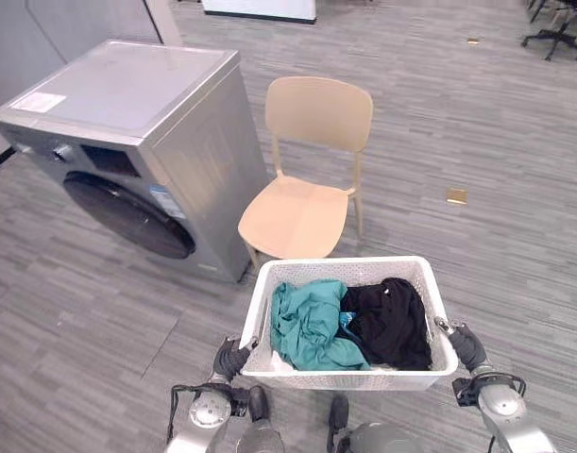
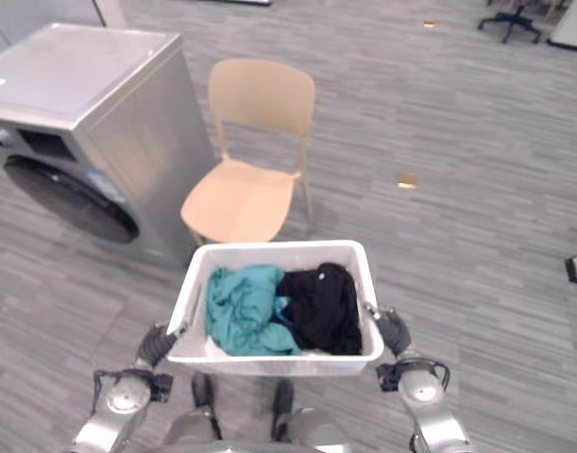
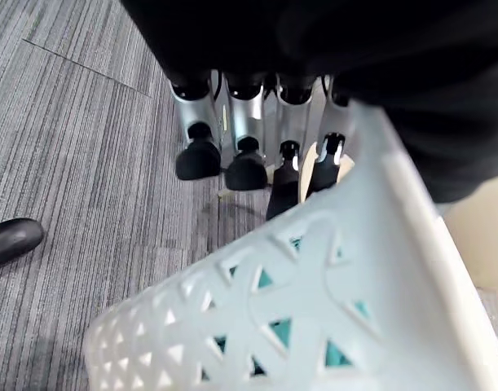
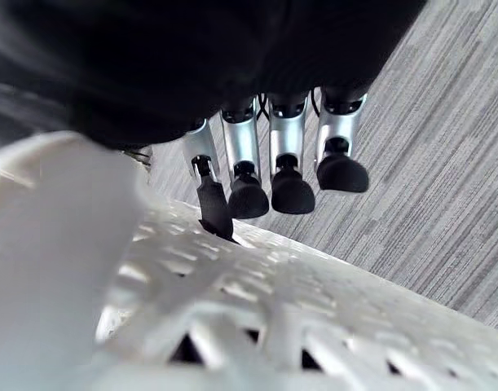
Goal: Grab the laundry basket,head to the washer,open it,put in the laundry and shut it.
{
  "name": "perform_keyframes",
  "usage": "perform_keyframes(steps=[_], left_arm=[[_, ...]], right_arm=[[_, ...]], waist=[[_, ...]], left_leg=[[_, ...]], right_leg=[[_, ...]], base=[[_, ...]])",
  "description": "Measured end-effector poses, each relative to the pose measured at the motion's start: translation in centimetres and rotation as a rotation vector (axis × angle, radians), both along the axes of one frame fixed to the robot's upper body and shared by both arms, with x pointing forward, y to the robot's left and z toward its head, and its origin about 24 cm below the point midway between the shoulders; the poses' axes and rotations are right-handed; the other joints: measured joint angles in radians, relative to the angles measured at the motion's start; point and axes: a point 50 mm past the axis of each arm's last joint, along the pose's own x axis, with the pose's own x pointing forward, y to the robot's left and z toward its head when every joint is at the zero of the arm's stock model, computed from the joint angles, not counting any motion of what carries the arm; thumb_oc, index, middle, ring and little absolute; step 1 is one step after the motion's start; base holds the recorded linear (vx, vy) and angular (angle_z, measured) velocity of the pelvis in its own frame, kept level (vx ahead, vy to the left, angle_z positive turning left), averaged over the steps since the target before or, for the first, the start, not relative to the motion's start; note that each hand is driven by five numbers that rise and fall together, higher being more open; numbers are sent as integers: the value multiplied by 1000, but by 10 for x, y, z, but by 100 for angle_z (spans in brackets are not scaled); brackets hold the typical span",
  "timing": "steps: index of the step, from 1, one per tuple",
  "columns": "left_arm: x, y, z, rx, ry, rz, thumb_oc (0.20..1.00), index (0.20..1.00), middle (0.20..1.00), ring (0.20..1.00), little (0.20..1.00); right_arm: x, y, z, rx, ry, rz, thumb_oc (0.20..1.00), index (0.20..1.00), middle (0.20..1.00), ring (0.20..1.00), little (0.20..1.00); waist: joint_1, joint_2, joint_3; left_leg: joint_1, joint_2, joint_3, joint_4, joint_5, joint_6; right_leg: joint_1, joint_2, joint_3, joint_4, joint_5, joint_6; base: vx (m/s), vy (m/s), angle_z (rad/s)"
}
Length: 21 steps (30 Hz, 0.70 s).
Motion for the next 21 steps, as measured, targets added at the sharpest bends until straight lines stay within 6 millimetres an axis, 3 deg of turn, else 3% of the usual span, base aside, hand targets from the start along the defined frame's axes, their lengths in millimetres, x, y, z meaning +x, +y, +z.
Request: perform_keyframes(steps=[1,2,3,4,6,8,10,11,12,13,14,15,17,19,21], left_arm=[[0,0,0,0,0,1,200,200,200,200,200],[0,1,0,3,2,1,200,200,200,200,200],[0,-1,-1,-2,4,0,200,200,200,200,200],[-1,-3,-2,-4,7,-1,200,200,200,200,200],[0,-2,-2,2,5,-2,200,200,200,200,200],[1,-6,-2,-4,1,-9,200,200,200,200,200],[4,-6,-1,-1,-2,-18,200,200,200,200,200],[7,-8,1,2,-10,-32,200,200,200,200,200],[9,-9,3,3,-20,-41,200,200,200,200,200],[9,-8,4,4,-28,-38,200,200,200,200,200],[20,6,14,50,-66,-32,200,200,200,200,200],[23,15,19,78,-78,-27,200,200,200,200,200],[26,24,23,95,-90,-12,200,200,200,200,200],[25,26,24,94,-99,0,200,200,200,200,200],[24,29,25,96,-102,12,200,200,200,200,200]], right_arm=[[0,0,-1,0,4,-3,200,200,200,200,200],[0,0,-1,2,3,-1,200,200,200,200,200],[-2,-1,0,-5,2,0,200,200,200,200,200],[-3,-2,-1,-4,6,-10,200,200,200,200,200],[-2,-2,0,-7,3,-4,200,200,200,200,200],[-2,-5,1,-10,-2,-13,200,200,200,200,200],[-2,-6,2,-13,1,-15,200,200,200,200,200],[-3,-8,2,-15,0,-21,200,200,200,200,200],[-1,-10,5,-25,-11,-19,200,200,200,200,200],[1,-9,8,-30,-23,-5,200,200,200,200,200],[9,4,9,12,-50,5,200,200,200,200,200],[15,12,11,26,-64,27,200,200,200,200,200],[17,20,11,41,-64,48,200,200,200,200,200],[15,23,8,49,-55,56,200,200,200,200,200],[20,26,11,52,-75,73,200,200,200,200,200]], waist=[[1,1,0],[4,-3,0],[-2,-6,2],[2,3,2],[10,7,3],[8,21,5],[0,25,2],[-7,25,-2],[1,43,-20],[2,56,-35],[12,16,-29],[34,15,-28],[36,22,-18],[29,34,-13],[33,28,-13]], left_leg=[[-7,8,-35,-21,16,-2],[-10,8,-43,-26,22,-2],[-22,22,-48,-13,27,-4],[-31,49,-83,11,28,-7],[-37,64,-104,17,29,-5],[-66,49,-171,116,25,-9],[-68,-4,-146,216,15,0],[-65,-44,-126,261,1,20],[-60,-65,-74,258,-48,46],[-42,-78,-74,224,-104,23],[-38,-135,-9,245,-114,68],[-30,-142,39,241,-135,99],[33,-175,50,194,-145,118],[105,-182,58,139,-151,142],[127,-200,64,112,-152,143]], right_leg=[[1,4,7,8,-20,19],[4,2,12,20,-6,-3],[17,1,27,19,-2,-47],[37,9,59,24,-25,-21],[41,2,85,57,-33,-35],[52,-15,133,95,-84,9],[83,-68,154,129,-133,42],[74,-102,158,167,-156,53],[37,-142,183,259,-214,69],[2,-169,178,313,-233,80],[-82,-256,163,422,-224,100],[-131,-284,127,483,-192,87],[-142,-328,64,569,-132,77],[-157,-293,93,540,-166,97],[-200,-280,79,488,-165,100]], base=[[233,172,-28],[355,282,-36],[479,398,-50],[518,501,-61],[498,494,-60],[525,529,-57],[254,359,-44],[154,286,-32],[104,263,-52],[183,481,-83],[157,412,-101],[195,390,-94],[135,200,-35],[84,113,-5],[117,96,-5]])
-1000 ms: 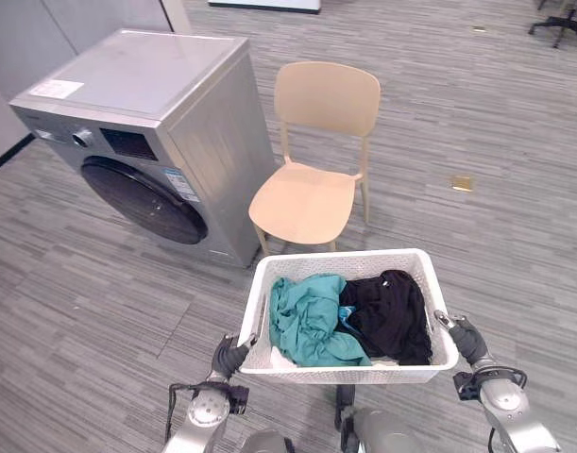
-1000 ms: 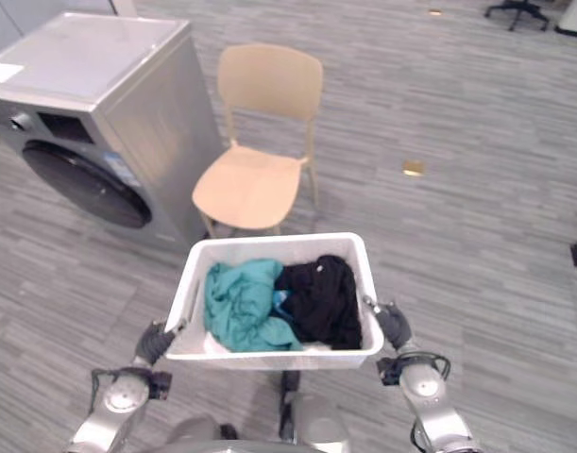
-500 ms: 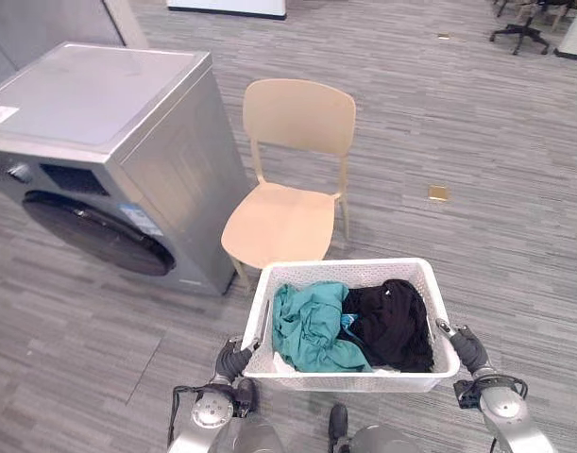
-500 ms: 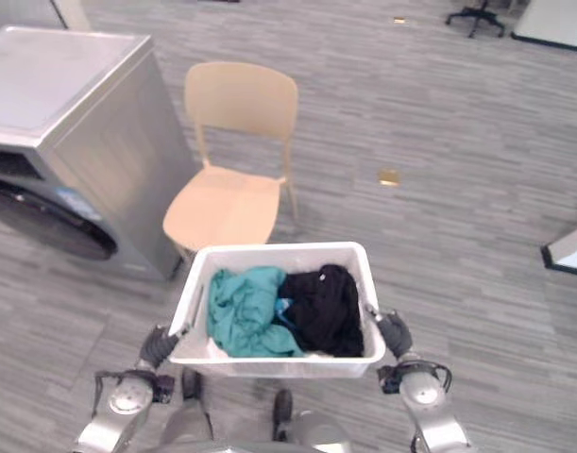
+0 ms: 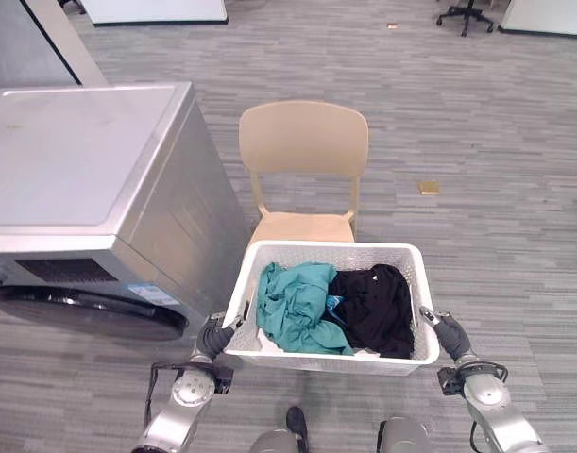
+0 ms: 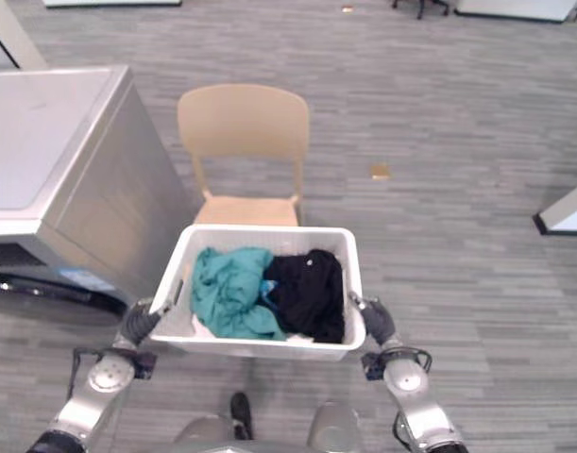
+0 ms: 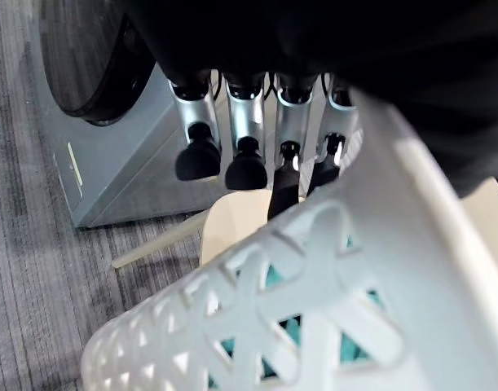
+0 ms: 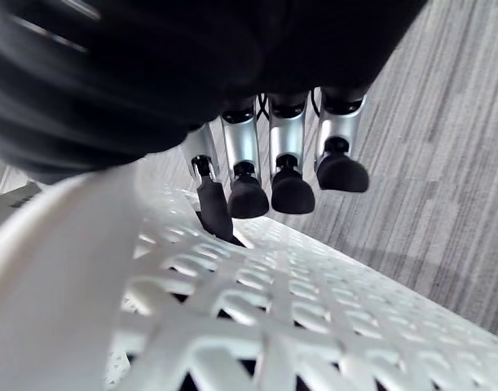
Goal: Grab the laundry basket,head to the washer,open it,put in the laundry and shut it.
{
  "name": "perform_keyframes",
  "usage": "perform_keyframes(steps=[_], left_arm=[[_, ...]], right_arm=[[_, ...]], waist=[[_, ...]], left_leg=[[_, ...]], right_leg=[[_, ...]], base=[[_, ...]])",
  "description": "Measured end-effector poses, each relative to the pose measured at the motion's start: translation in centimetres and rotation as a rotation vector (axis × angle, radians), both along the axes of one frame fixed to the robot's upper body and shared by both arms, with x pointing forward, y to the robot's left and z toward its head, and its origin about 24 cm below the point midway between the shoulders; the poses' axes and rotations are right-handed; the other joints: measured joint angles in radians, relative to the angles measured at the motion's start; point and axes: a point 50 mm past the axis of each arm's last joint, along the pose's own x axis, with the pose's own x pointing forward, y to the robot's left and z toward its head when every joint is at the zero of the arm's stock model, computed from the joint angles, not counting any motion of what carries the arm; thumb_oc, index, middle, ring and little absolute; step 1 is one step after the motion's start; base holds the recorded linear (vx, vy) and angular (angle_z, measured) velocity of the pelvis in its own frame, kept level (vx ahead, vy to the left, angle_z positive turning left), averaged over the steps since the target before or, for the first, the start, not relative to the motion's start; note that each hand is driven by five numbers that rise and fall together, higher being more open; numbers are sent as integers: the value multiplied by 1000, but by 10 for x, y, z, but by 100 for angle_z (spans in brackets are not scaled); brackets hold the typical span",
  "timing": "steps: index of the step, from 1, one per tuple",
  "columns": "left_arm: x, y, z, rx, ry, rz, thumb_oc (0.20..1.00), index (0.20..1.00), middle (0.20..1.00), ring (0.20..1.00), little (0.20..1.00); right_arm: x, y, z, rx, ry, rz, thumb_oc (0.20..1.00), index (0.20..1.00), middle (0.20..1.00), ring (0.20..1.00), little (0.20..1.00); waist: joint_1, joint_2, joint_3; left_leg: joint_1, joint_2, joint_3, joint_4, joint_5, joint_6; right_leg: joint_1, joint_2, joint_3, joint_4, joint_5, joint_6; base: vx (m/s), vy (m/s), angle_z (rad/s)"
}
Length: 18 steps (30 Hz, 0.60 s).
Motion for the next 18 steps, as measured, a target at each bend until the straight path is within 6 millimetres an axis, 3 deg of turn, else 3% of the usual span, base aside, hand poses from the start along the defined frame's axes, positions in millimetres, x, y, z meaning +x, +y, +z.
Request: perform_keyframes(steps=[2,4,6,9,14,18], left_arm=[[-2,1,-2,0,12,8,200,200,200,200,200],[-6,-3,-6,-13,30,7,200,200,200,200,200],[-7,-4,-8,-16,34,20,200,200,200,200,200],[-8,-6,-12,-25,30,68,200,200,200,200,200],[16,-18,-5,-27,-32,117,200,200,200,200,200],[62,-23,19,20,-142,147,200,200,200,200,200]], right_arm=[[5,0,-2,-10,12,2,200,200,200,200,200],[4,-1,-8,-17,42,-1,200,200,200,200,200],[4,-3,-15,-25,71,-6,200,200,200,200,200],[25,3,-4,-43,26,23,200,200,200,200,200],[46,5,15,-82,-58,10,200,200,200,200,200],[78,11,37,-103,-150,-38,200,200,200,200,200]], waist=[[-1,-5,0],[10,-17,-1],[15,-13,-1],[40,17,-6],[47,44,-4],[43,61,11]], left_leg=[[9,-11,-3,-26,6,1],[31,-32,-7,-28,-1,-9],[40,-29,-37,-33,-4,-14],[3,10,-52,-57,11,-31],[-83,18,-72,-57,28,-38],[-228,-1,-79,-59,69,-30]], right_leg=[[-43,45,-11,-95,6,7],[-23,48,-12,-178,42,15],[25,78,28,-271,156,14],[51,128,-10,-414,241,-23],[14,143,-30,-494,292,-35],[-130,127,-33,-496,341,-43]], base=[[130,12,14],[165,-64,29],[47,-62,33],[-44,-22,8],[-116,55,12],[-98,112,8]])
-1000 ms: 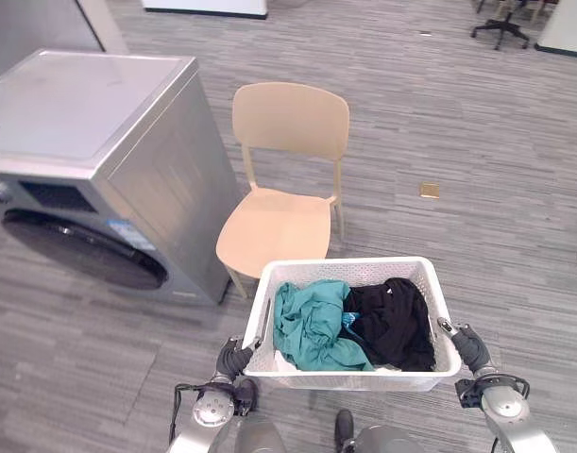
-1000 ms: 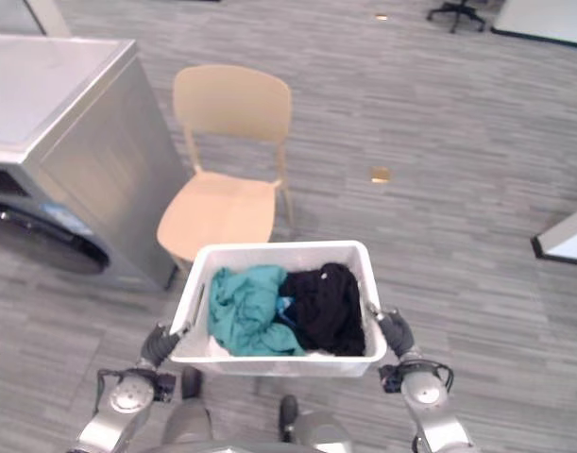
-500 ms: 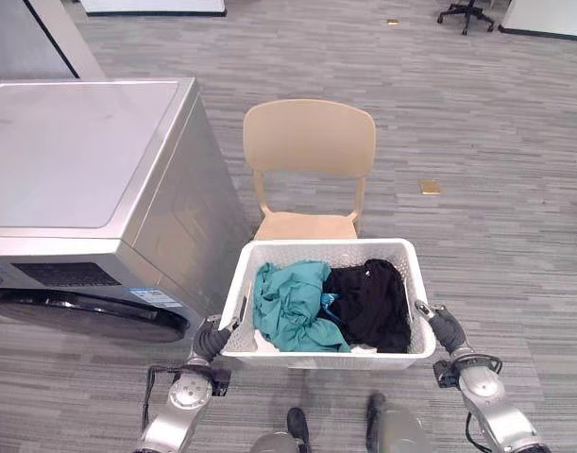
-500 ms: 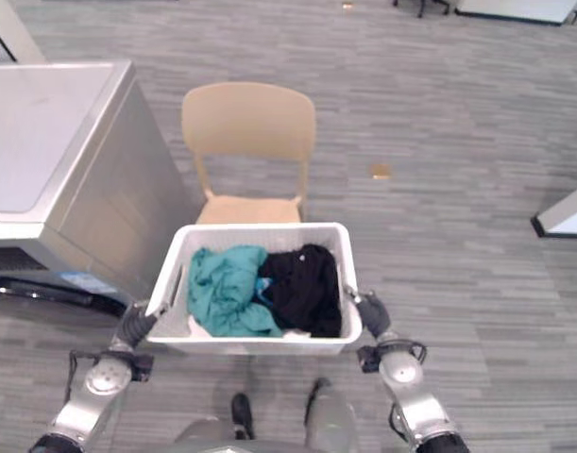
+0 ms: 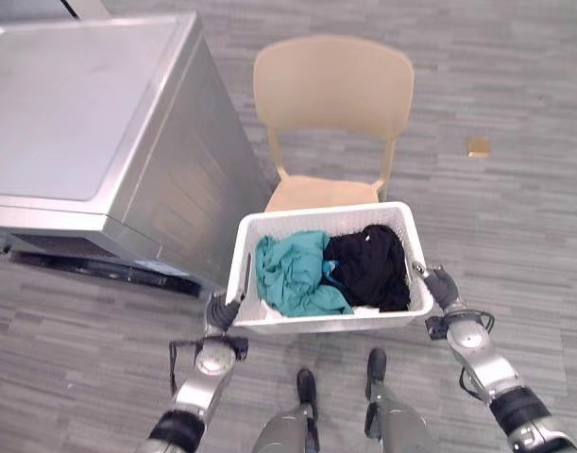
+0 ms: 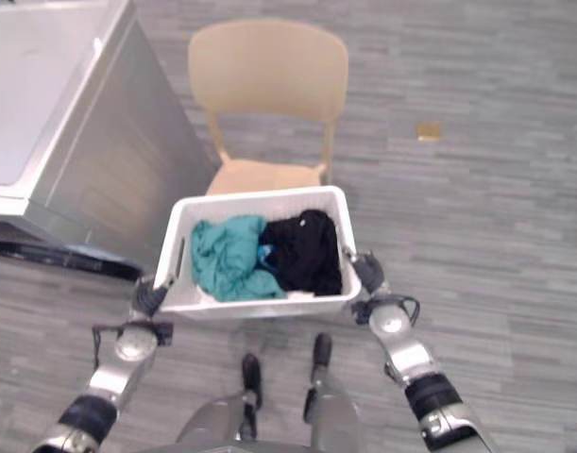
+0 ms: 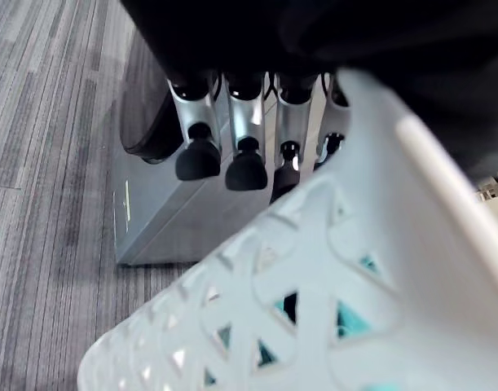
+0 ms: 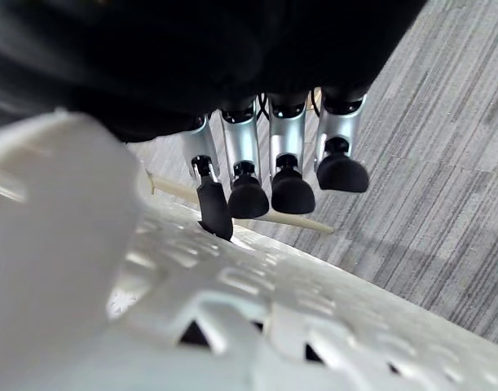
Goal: Grab the laundry basket,head to the washer,open it,put in the laundry and shut it.
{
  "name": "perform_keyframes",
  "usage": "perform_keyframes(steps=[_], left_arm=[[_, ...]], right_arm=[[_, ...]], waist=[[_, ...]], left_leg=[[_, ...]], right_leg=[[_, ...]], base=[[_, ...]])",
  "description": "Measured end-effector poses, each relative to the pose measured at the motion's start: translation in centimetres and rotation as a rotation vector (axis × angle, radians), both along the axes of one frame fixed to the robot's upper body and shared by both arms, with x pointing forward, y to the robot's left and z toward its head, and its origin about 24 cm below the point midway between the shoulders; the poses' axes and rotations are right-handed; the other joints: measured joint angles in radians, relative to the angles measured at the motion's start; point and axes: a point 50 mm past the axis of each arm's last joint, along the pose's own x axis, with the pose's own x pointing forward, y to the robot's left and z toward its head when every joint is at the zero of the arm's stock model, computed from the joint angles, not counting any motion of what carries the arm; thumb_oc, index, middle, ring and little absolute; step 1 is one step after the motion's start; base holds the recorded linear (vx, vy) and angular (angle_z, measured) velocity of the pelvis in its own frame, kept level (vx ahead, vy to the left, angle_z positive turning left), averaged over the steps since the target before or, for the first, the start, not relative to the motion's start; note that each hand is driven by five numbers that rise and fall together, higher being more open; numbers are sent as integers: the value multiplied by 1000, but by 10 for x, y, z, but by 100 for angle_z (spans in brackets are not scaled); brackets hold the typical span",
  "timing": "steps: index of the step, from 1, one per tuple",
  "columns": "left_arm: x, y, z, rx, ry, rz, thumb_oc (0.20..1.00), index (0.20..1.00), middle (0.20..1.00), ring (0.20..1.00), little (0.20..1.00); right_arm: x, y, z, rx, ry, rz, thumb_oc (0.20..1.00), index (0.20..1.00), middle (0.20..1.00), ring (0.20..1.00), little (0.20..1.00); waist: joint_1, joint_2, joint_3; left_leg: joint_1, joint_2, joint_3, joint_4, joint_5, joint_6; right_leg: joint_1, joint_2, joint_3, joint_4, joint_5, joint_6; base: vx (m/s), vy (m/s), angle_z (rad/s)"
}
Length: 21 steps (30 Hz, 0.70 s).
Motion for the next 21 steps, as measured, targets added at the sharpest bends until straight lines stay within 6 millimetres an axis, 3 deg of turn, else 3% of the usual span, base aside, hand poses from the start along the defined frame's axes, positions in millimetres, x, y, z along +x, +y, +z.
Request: perform_keyframes(steps=[5,8,10,11,12,15,18,20,21], left_arm=[[30,1,16,68,-49,55,200,200,200,200,200],[51,1,34,108,-106,84,200,200,200,200,200],[75,0,59,169,-165,87,200,200,200,200,200],[83,2,70,188,-193,102,740,740,740,740,740],[89,3,78,205,-207,104,1000,1000,1000,1000,1000],[102,2,97,227,-249,108,1000,1000,1000,1000,1000],[102,1,97,221,-257,103,1000,1000,1000,1000,1000],[88,3,85,168,-261,104,1000,1000,1000,1000,1000],[78,7,76,141,-254,114,1000,1000,1000,1000,1000]], right_arm=[[23,12,9,-25,-31,-27,200,200,200,200,200],[39,17,28,-38,-97,-37,200,200,200,200,200],[61,21,52,-41,-154,-58,200,200,200,200,200],[67,22,60,-40,-169,-64,395,395,395,395,395],[72,22,65,-51,-176,-66,1000,1000,1000,1000,1000],[78,28,66,-65,-153,-43,1000,1000,1000,1000,1000],[74,26,58,-64,-128,-39,1000,1000,1000,1000,1000],[61,28,41,-27,-95,-22,1000,1000,1000,1000,1000],[55,30,31,-3,-70,-11,1000,1000,1000,1000,1000]], waist=[[0,9,38],[-1,7,62],[0,3,89],[0,0,96],[1,-3,101],[2,-18,110],[2,-27,116],[3,-63,140],[1,-89,154]], left_leg=[[-71,-15,20,1,5,5],[-101,-20,24,0,15,7],[-108,-22,24,1,15,7],[-108,-22,25,-1,16,7],[-108,-21,24,-1,16,7],[-108,-17,24,-1,15,6],[-102,-15,25,3,14,4],[-118,-14,30,124,-16,-36],[-144,-17,29,182,-48,-21]], right_leg=[[-84,-14,22,15,9,5],[-117,-19,27,14,20,8],[-123,-20,28,12,23,5],[-123,-19,28,10,24,6],[-123,-19,28,10,24,6],[-122,-14,28,9,24,5],[-115,-13,32,9,24,5],[-71,-23,51,5,25,3],[-47,-40,56,4,25,3]], base=[[6,98,-8],[1,56,-1],[17,39,-1],[0,0,0],[0,0,0],[9,-5,1],[59,-25,0],[73,-21,-1],[49,-12,-4]])
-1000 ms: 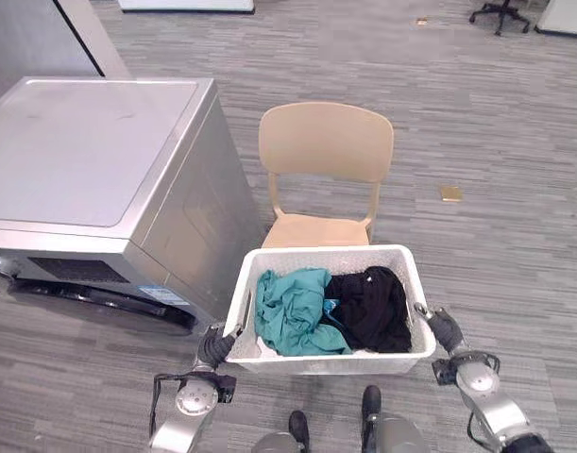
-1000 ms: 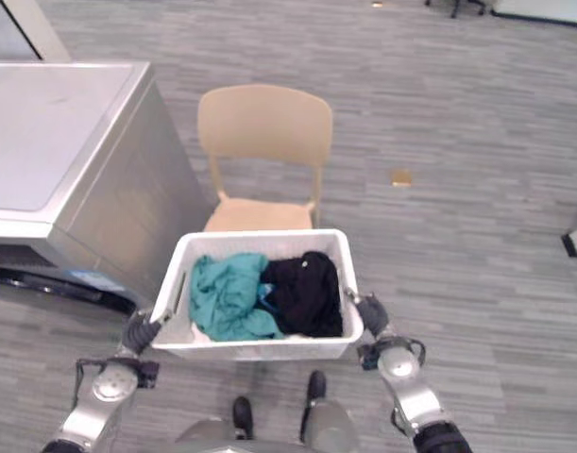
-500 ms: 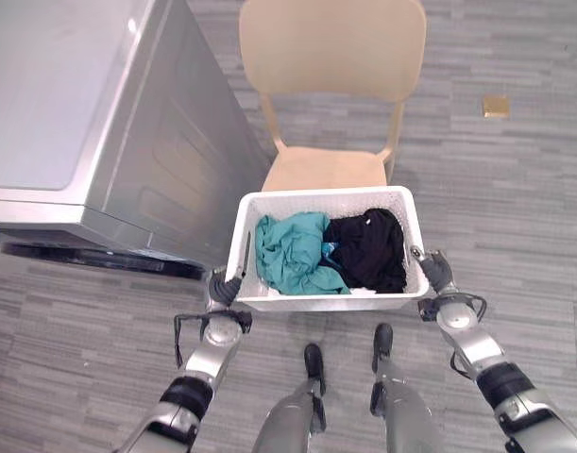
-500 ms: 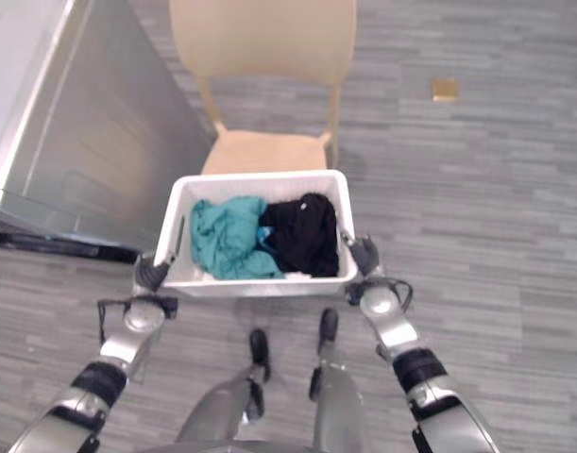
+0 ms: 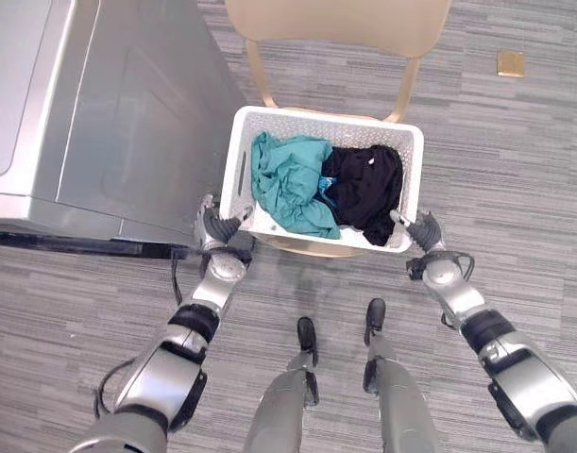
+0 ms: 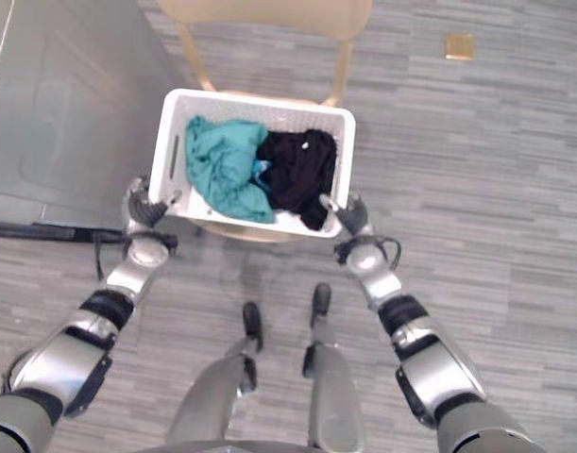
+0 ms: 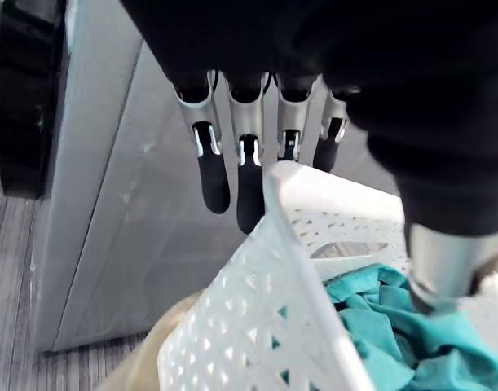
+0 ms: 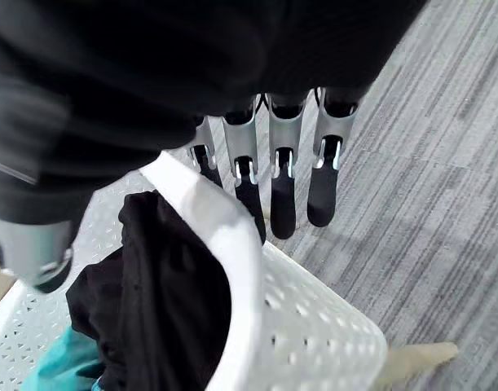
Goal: Grab the laundry basket,head to the washer,open it,put in the laundry and shut it.
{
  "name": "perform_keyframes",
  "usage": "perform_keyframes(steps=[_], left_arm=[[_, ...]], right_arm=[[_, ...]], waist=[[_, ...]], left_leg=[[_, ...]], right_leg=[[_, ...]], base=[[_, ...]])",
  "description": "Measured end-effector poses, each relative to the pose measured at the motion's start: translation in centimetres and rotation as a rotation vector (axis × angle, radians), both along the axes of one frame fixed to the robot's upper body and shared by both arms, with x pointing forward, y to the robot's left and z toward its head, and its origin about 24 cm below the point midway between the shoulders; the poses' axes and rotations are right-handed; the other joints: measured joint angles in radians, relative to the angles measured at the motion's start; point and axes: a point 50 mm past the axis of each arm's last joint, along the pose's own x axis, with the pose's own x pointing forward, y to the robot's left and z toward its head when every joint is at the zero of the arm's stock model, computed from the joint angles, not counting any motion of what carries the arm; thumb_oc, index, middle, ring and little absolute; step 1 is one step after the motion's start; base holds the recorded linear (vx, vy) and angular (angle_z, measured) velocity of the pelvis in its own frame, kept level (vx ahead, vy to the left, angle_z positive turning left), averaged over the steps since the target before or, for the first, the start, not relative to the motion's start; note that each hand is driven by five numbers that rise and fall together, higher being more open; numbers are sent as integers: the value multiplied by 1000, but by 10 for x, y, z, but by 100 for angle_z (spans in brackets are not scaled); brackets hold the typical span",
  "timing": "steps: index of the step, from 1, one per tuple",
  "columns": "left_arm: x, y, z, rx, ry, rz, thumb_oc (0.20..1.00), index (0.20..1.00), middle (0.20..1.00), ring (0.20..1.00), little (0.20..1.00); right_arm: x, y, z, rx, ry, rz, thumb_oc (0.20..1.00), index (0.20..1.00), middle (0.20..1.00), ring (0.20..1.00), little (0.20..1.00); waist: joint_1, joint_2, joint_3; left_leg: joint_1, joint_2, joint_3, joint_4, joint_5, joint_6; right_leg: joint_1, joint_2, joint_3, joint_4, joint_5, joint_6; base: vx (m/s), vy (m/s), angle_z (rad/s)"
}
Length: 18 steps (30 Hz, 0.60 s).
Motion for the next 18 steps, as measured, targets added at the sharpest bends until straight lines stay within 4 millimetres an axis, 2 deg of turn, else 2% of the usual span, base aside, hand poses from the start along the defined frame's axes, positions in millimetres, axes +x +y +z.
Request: perform_keyframes(steps=[1,2,5,7,10,12,14,16,18], left_arm=[[-12,0,-8,-33,-8,-12,1000,1000,1000,1000,1000],[-31,0,-31,-53,47,-30,1000,1000,1000,1000,1000],[-49,-8,-51,-106,103,-55,1000,1000,1000,1000,1000],[-61,-4,-56,-126,112,-63,1000,1000,1000,1000,1000],[-70,6,-57,-148,110,-44,1000,1000,1000,1000,1000],[-94,27,-66,-142,152,-29,1000,1000,1000,1000,1000],[-107,38,-69,-158,162,3,1000,1000,1000,1000,1000],[-121,47,-79,-166,207,31,1000,1000,1000,1000,1000],[-131,46,-88,-174,253,17,1000,1000,1000,1000,1000]], right_arm=[[-8,2,-8,28,12,20,1000,1000,1000,1000,1000],[-21,2,-22,43,51,38,1000,1000,1000,1000,1000],[-44,-1,-44,90,113,26,1000,1000,1000,1000,1000],[-57,-10,-57,110,162,13,1000,1000,1000,1000,1000],[-63,-19,-58,114,167,12,1000,1000,1000,1000,1000],[-82,-57,-64,43,213,-19,1000,1000,1000,1000,1000],[-96,-77,-69,31,245,-56,1000,1000,1000,1000,1000],[-111,-89,-81,32,299,-91,1000,1000,1000,1000,1000],[-123,-91,-92,38,356,-94,1000,1000,1000,1000,1000]], waist=[[-1,-6,-1],[2,11,-3],[-1,1,-3],[-1,1,-4],[0,1,-4],[1,14,-29],[2,20,-48],[1,27,-73],[-2,33,-85]], left_leg=[[17,9,-4,-43,1,11],[63,57,-7,-130,48,9],[97,33,-3,-156,57,13],[116,21,0,-160,60,16],[145,20,-1,-168,60,16],[206,28,-4,-187,61,15],[236,30,-3,-205,64,11],[253,37,-3,-220,69,8],[267,42,-3,-226,71,6]], right_leg=[[19,5,5,-2,-3,-2],[52,38,8,-2,-33,7],[73,18,13,-5,-39,12],[88,5,15,-8,-36,17],[121,5,13,-22,-34,30],[191,15,7,-54,-33,32],[224,22,6,-79,-32,33],[235,31,4,-81,-32,33],[245,37,5,-81,-33,32]], base=[[53,-22,-31],[82,-36,-35],[19,-44,-1],[15,-71,0],[42,-112,1],[-13,-104,0],[-40,-88,-2],[-61,-59,-3],[-80,-60,-4]])
